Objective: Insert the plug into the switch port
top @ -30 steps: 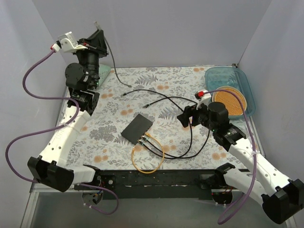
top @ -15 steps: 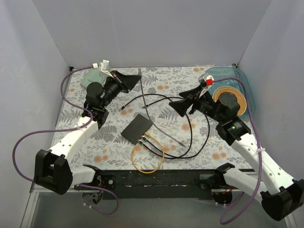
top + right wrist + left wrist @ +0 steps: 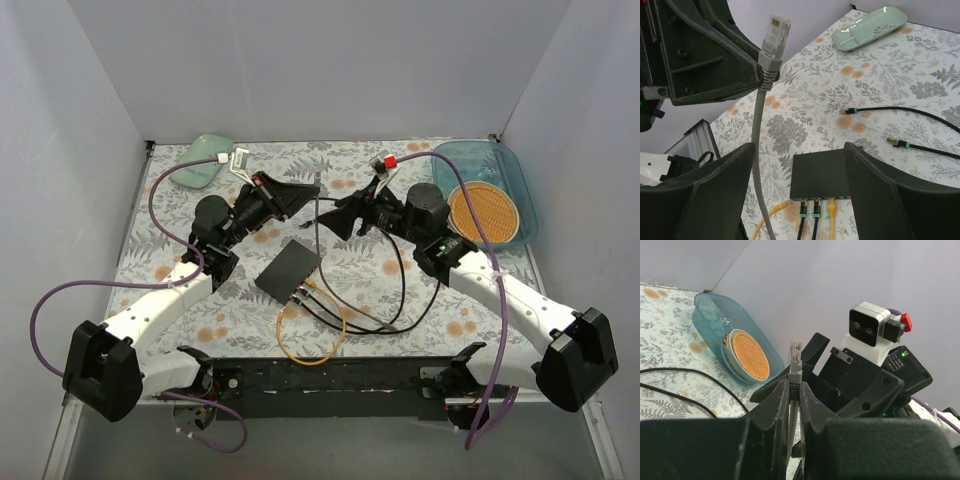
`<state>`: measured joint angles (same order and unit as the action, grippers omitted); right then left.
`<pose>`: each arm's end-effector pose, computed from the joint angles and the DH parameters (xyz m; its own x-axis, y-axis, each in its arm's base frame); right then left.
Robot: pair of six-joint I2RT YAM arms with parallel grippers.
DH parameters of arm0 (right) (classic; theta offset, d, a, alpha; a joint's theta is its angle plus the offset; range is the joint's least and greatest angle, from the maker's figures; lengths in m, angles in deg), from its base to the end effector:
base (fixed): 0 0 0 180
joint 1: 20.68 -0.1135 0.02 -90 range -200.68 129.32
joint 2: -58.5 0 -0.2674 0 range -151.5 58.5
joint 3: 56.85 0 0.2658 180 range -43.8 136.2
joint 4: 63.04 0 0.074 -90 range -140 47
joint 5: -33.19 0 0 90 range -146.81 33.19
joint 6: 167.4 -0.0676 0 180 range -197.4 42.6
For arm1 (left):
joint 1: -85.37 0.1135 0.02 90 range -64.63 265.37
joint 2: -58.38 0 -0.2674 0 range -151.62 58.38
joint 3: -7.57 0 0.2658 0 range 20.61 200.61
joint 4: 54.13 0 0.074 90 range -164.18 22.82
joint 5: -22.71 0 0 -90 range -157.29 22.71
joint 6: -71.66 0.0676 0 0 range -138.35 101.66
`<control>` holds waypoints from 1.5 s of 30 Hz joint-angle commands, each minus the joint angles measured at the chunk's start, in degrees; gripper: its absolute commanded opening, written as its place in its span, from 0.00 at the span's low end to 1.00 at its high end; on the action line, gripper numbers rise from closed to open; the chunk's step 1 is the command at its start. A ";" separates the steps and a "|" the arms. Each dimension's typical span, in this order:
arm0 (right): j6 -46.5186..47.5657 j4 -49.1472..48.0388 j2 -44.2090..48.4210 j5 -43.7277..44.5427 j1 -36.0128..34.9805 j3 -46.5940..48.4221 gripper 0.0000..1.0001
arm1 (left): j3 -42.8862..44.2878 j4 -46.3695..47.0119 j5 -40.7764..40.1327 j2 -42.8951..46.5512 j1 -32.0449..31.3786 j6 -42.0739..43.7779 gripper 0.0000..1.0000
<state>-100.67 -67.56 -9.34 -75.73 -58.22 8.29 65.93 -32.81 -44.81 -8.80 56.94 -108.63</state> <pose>0.2424 0.2139 0.3530 -0.3061 0.2361 -0.9223 -0.7755 0.5000 0.3854 0.2622 -0.1714 0.3488 -0.7691 -0.6343 -0.0778 0.1864 -0.1063 -0.9767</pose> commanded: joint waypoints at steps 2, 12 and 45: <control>-2.65 -8.01 -3.96 1.35 -2.45 5.21 0.74 | 0.03 0.00 -2.00 2.23 -0.58 0.11 0.00; -3.99 -9.96 -8.28 -1.92 -2.71 7.40 0.01 | -0.59 -0.88 -1.91 3.02 -0.75 0.72 0.00; 27.75 27.40 -5.03 37.98 -11.86 13.91 0.01 | 24.73 -32.79 -9.56 -12.19 -5.76 12.06 0.55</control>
<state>-72.36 -40.15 -13.88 -41.68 -69.69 19.22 88.01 -64.02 -53.29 -22.44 52.68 -98.66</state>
